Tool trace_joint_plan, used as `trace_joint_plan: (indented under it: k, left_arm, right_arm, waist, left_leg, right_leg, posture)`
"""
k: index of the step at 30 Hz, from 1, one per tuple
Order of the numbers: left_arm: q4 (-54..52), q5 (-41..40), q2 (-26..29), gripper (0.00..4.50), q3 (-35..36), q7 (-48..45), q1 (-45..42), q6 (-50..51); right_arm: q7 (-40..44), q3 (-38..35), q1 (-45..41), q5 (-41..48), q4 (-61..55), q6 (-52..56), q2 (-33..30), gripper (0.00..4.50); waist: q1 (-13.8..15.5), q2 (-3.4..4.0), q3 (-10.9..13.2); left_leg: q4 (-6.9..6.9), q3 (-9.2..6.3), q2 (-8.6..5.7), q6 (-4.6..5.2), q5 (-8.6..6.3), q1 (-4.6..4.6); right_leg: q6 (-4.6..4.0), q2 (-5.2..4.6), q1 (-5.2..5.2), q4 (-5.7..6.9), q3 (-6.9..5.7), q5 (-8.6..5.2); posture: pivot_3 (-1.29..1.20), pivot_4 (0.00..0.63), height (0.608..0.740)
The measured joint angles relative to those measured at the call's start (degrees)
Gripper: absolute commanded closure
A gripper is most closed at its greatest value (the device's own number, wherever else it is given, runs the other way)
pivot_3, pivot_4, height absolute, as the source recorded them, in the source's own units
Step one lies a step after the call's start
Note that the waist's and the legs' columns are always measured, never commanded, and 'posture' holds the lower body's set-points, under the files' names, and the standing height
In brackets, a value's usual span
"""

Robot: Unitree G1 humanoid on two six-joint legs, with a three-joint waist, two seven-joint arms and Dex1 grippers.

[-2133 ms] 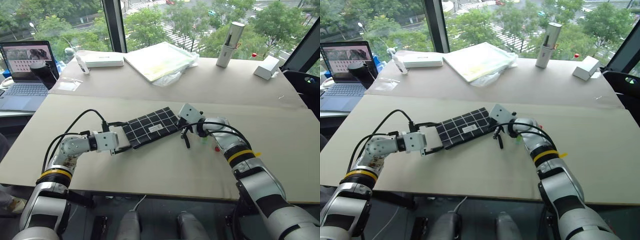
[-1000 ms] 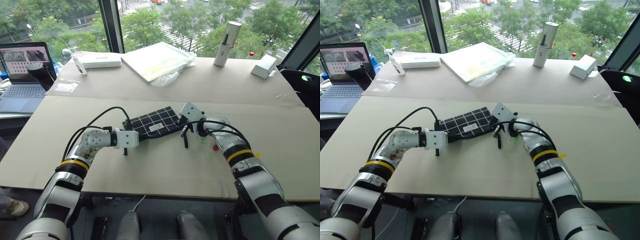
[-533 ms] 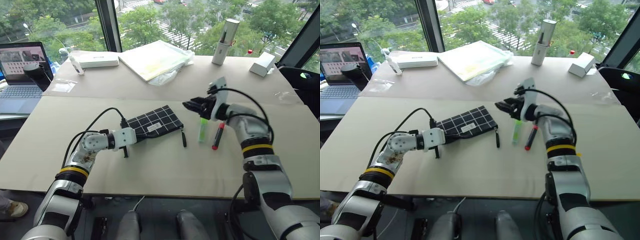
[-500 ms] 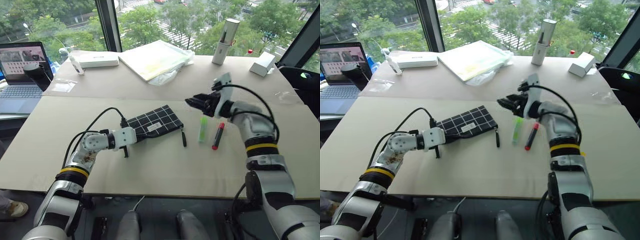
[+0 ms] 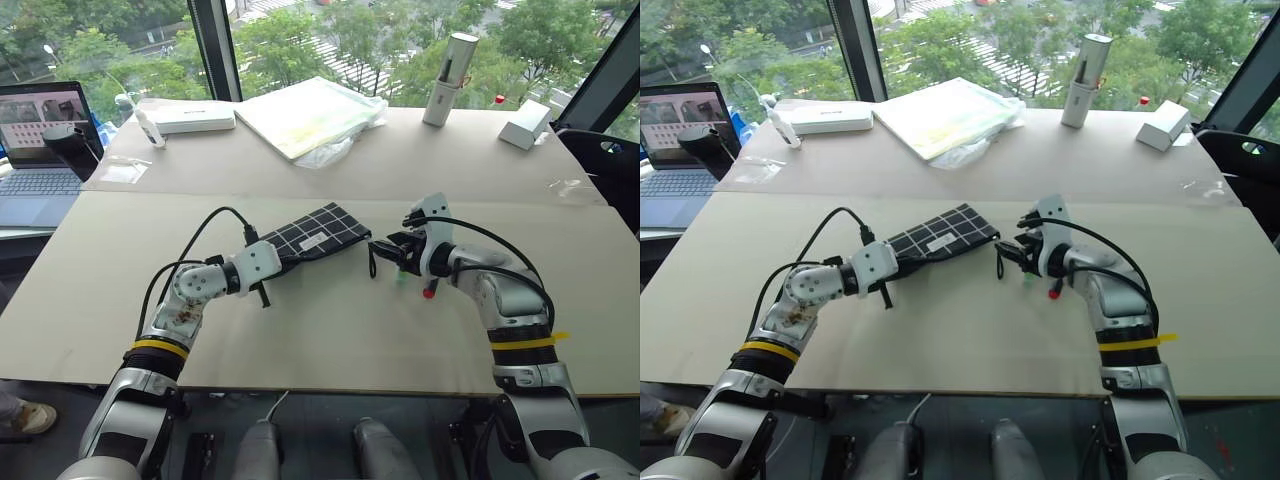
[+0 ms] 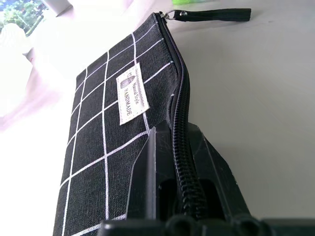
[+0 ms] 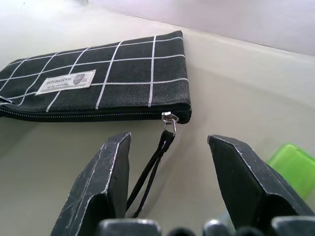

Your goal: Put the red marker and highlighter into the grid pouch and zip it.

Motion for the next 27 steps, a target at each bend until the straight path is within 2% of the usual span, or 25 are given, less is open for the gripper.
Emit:
trace_joint_plan:
  k: [23,27]
  left_arm:
    - [-4.95,-1.43,-0.78,4.50,1.04,1.95,1.31,4.19]
    - [-5.20,-1.63,-0.78,4.50,1.06,2.15,1.31,4.26]
  right_arm:
    - [-0.72,3.01,-4.28,-2.56,10.63,-5.63,2.30,1.69]
    - [-0.26,3.36,-5.76,-2.97,11.96,-6.89,2.43,2.62]
  waist:
    - [-0.08,0.00,0.00]
    - [-0.09,0.00,0.00]
  left_leg:
    - [0.00,0.00,0.00,0.00,0.02,-0.02]
    - [0.00,0.00,0.00,0.00,0.02,-0.02]
  right_leg:
    - [0.00,0.01,-0.05,0.03,0.00,0.00]
    - [-0.01,0.00,-0.06,0.05,0.00,0.00]
  posture:
    - [0.00,0.150,0.736]
    - [0.00,0.150,0.736]
